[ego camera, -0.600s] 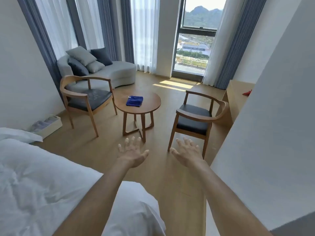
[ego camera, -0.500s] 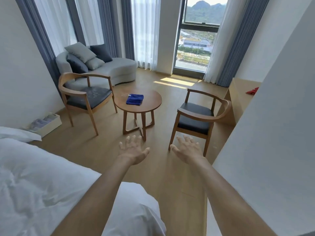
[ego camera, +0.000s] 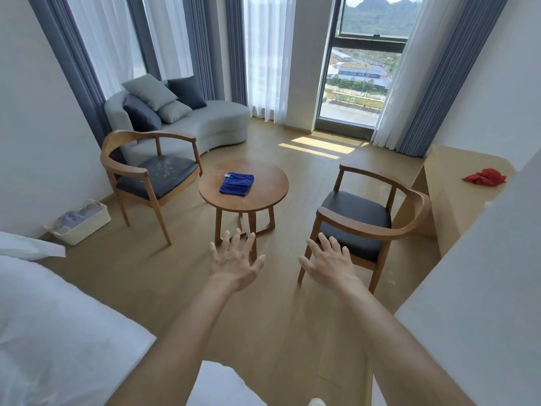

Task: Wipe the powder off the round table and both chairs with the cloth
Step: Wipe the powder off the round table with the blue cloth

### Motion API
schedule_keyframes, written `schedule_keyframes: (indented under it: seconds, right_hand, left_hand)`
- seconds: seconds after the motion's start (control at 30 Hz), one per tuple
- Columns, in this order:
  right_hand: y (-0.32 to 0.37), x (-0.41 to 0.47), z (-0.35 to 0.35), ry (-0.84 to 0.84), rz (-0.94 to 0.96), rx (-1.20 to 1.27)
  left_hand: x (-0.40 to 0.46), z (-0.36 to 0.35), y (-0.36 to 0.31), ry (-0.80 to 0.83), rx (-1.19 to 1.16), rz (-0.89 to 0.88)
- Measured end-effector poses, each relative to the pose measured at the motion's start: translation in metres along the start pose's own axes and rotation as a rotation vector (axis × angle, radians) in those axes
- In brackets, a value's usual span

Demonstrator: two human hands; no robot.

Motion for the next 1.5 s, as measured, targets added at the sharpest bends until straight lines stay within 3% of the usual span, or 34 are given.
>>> schedule_keyframes:
  seconds: [0.33, 0.5, 0.97, 1.27, 1.5]
  right_hand:
    - [-0.063, 0.183, 0.032, -0.048, 0.167, -0.036]
    - [-0.059, 0.239, 0.038, -0.010, 0.234, -0.040]
    - [0.097, 0.388, 0.045, 0.091, 0.462, -0.026]
    - [0.209, 0.497, 0.055, 0.116, 0.445, -0.051]
    - [0.242, 0.568, 0.051, 0.156, 0.373, -0.029]
  left_hand:
    - [0.154, 0.015, -0.059, -0.055, -0.001, 0.146]
    - [0.193, 0.026, -0.052, -0.012, -0.005, 0.245]
    - [0.290, 0.059, 0.094, -0.032, 0.006, 0.462]
    - [0.383, 0.102, 0.207, 0.006, -0.055, 0.481]
    - [0.461, 0.118, 0.251, 0.074, -0.001, 0.421]
Point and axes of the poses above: each hand's wrist, its own x-axis towards the middle knuckle, its own z-axis out of the back of the hand, y = z × x, the point moved 3 cm from there along x, towards the middle knuckle, and after that the axes turned 6 degrees about y, right-handed, at the moved point
